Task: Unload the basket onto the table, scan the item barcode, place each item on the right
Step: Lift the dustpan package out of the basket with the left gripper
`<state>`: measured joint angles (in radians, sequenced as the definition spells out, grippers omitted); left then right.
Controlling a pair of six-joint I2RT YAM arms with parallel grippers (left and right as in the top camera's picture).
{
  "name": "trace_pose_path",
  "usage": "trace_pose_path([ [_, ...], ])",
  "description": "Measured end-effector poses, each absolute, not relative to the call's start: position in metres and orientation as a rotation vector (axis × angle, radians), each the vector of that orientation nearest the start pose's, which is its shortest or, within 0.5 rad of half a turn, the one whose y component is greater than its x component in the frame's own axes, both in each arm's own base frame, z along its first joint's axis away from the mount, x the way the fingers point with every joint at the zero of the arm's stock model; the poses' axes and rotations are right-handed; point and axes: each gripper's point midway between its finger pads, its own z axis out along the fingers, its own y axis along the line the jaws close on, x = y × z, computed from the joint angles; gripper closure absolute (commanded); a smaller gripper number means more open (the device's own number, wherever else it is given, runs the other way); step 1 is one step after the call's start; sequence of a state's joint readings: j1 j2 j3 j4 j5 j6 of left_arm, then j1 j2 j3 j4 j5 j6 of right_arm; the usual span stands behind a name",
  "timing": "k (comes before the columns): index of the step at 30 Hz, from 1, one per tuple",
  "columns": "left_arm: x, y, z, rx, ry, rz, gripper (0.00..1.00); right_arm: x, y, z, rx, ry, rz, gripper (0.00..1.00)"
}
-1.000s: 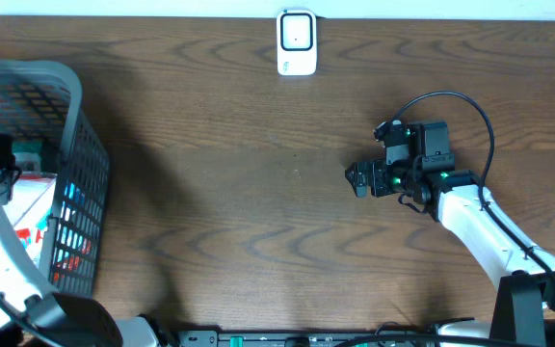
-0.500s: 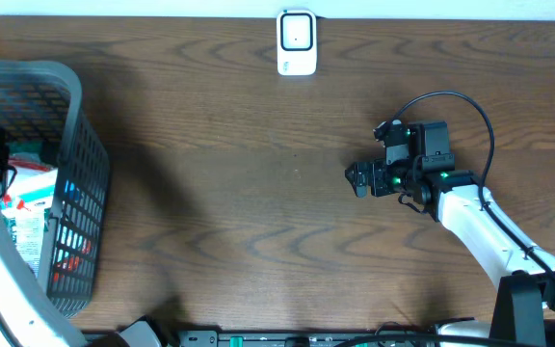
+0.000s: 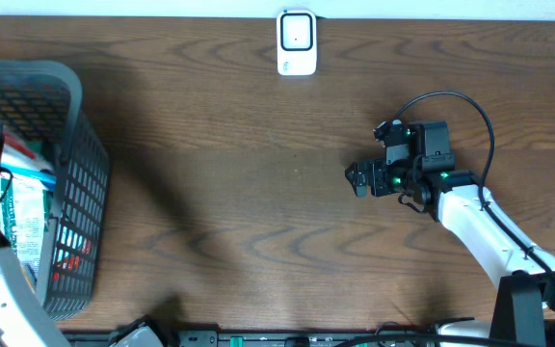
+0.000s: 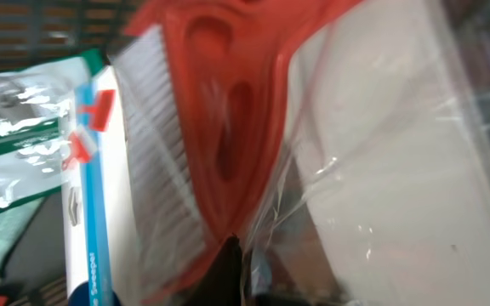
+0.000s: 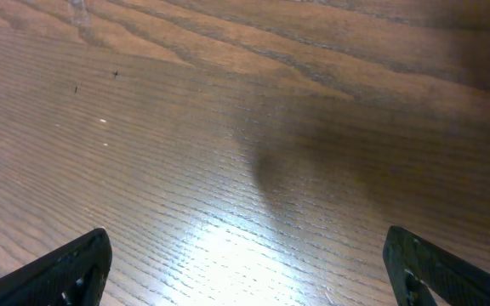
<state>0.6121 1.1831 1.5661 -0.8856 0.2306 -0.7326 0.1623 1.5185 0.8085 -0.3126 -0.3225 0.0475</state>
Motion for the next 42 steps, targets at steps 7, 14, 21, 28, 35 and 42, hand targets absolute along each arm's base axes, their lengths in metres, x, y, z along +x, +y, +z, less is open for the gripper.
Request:
trace_pose_path([
  [7, 0.306, 0.133, 0.406, -1.004, 1.745, -0.413, 0.93, 0.341, 0.111, 0.061, -0.267, 2.577, 0.495, 0.01],
  [14, 0.326, 0.08, 0.417, -0.763, 1.821, -0.528, 0.93, 0.341, 0.111, 0.061, -0.267, 2.577, 0.495, 0.01],
  [21, 0.335, 0.025, 0.416, -0.589, 1.903, -0.61, 0.93, 0.341, 0.111, 0.061, -0.267, 2.576, 0.495, 0.01],
  [28, 0.346, -0.011, 0.39, -0.497, 2.035, -0.639, 0.93, 0.342, 0.111, 0.061, -0.267, 2.573, 0.495, 0.01],
  [35, 0.375, -0.029, 0.343, -0.479, 2.189, -0.62, 0.93, 0.342, 0.111, 0.061, -0.267, 2.573, 0.495, 0.01],
  [42, 0.401, -0.037, 0.305, -0.487, 2.288, -0.6, 0.93, 0.342, 0.111, 0.061, -0.267, 2.573, 0.495, 0.01],
])
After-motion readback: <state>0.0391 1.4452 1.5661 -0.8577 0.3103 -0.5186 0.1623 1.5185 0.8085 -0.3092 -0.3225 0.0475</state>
